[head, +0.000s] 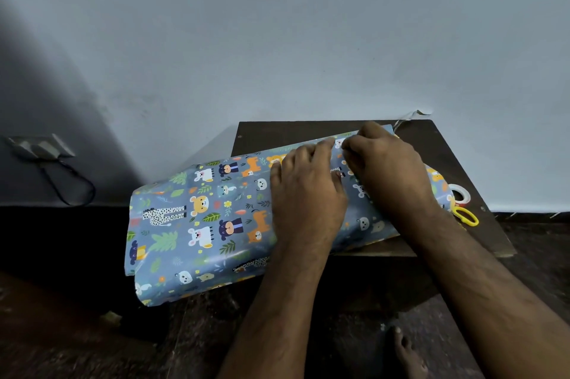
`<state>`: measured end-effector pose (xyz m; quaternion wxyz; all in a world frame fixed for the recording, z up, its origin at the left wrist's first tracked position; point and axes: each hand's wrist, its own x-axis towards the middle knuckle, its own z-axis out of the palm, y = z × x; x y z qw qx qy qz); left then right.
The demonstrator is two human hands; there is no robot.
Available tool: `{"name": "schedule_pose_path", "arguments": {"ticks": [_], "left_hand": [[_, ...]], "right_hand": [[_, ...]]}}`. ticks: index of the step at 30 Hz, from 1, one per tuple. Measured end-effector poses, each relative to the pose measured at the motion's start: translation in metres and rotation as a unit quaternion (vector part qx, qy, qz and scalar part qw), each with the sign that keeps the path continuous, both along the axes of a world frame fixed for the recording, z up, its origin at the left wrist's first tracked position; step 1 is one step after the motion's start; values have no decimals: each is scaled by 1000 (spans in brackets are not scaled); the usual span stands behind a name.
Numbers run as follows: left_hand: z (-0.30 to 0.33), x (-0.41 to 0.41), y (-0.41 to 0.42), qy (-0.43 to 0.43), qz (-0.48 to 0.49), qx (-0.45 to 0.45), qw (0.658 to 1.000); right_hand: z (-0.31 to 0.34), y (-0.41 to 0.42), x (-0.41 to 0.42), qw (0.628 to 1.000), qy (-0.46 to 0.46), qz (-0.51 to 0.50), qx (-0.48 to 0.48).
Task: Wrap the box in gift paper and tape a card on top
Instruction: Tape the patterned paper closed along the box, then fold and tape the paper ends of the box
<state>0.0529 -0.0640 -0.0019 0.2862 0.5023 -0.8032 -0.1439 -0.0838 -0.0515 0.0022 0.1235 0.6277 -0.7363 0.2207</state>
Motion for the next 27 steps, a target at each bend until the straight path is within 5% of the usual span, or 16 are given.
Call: {"name": "schedule_pose_path", "arguments": {"ticks": [27], "left_hand": [[-1,0,-3,-74,-17,18,997]], "right_hand": [[0,13,-13,994,-24,104,21]]}}
